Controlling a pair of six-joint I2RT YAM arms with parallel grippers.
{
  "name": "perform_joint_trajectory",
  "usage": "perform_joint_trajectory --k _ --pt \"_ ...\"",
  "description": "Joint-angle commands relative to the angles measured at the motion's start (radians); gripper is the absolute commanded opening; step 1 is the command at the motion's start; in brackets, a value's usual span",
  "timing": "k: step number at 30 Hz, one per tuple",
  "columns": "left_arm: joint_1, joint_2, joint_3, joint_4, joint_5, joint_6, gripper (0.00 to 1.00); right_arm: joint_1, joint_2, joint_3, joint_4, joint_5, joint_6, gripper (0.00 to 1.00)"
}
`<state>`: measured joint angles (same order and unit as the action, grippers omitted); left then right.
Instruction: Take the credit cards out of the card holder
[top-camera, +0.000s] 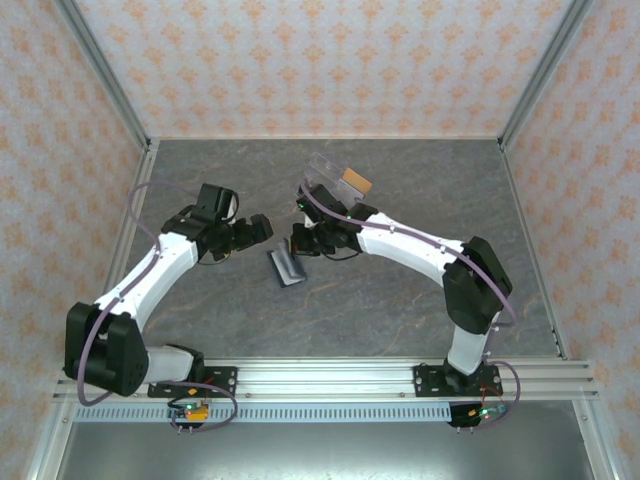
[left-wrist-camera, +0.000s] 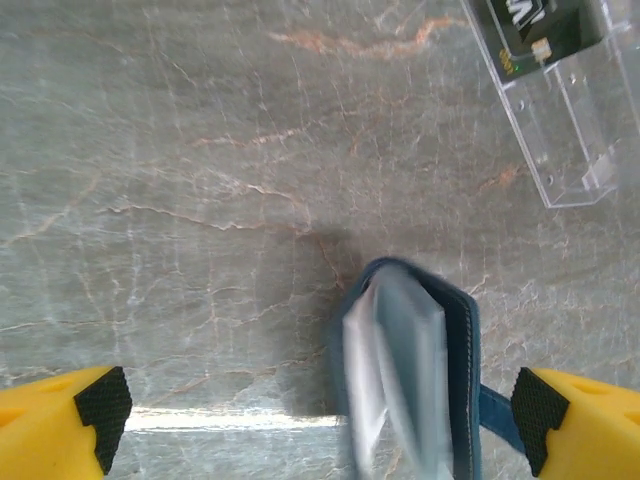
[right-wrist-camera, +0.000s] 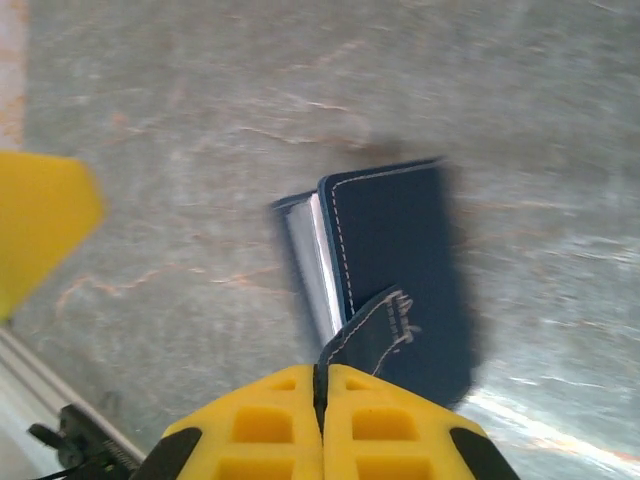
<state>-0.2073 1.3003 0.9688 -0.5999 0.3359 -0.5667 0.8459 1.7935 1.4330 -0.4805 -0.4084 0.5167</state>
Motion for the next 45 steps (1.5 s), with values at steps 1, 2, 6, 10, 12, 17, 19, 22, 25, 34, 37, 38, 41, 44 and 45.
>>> perform_joint_trajectory --k 1,2,6,10,12,17,19,22,25,34,37,38,41,44,45 --pt "0.011 -0.029 -0.046 -0.022 -0.056 0.014 1.00 0.013 0.012 0.027 -0.037 0.047 0.025 0.06" --pt "0.010 -0.026 -0.053 -0.016 -0.051 0.013 1.00 0.013 0.017 0.027 -0.045 0.058 0.030 0.06" --pt "0.010 0.020 -0.051 -0.020 -0.022 0.019 1.00 0.013 0.018 0.032 -0.084 0.105 0.028 0.06" --pt "0.009 0.046 -0.060 0.031 0.059 0.016 0.97 0.001 0.006 0.017 -0.142 0.176 0.007 0.06" --pt "0.007 0.048 -0.077 0.074 0.100 0.001 0.93 -0.018 -0.007 -0.017 -0.136 0.175 -0.004 0.06" --pt "-0.007 0.071 -0.121 0.178 0.182 -0.043 0.86 -0.068 -0.032 -0.085 -0.137 0.169 -0.051 0.06" --pt "-0.027 0.100 -0.121 0.219 0.222 -0.050 0.82 -0.084 -0.030 -0.100 -0.150 0.179 -0.078 0.06" --pt "-0.081 0.147 -0.090 0.258 0.240 -0.059 0.72 -0.109 -0.021 -0.130 -0.153 0.188 -0.098 0.06" --pt "-0.129 0.196 -0.056 0.284 0.223 -0.080 0.61 -0.133 -0.010 -0.155 -0.142 0.178 -0.101 0.06" --pt "-0.233 0.384 0.097 0.298 0.215 -0.093 0.28 -0.182 0.038 -0.184 -0.080 0.119 -0.115 0.07" --pt "-0.262 0.444 0.157 0.261 0.182 -0.082 0.18 -0.186 0.054 -0.176 -0.088 0.123 -0.110 0.08" --pt "-0.269 0.465 0.173 0.252 0.170 -0.081 0.13 -0.190 0.059 -0.177 -0.092 0.120 -0.101 0.08" --pt "-0.285 0.519 0.198 0.246 0.151 -0.084 0.04 -0.209 0.053 -0.196 -0.073 0.098 -0.076 0.10" --pt "-0.292 0.559 0.208 0.248 0.144 -0.084 0.00 -0.218 0.014 -0.219 -0.045 0.083 -0.062 0.24" --pt "-0.293 0.569 0.209 0.249 0.143 -0.084 0.00 -0.218 -0.008 -0.231 -0.026 0.078 -0.065 0.31"
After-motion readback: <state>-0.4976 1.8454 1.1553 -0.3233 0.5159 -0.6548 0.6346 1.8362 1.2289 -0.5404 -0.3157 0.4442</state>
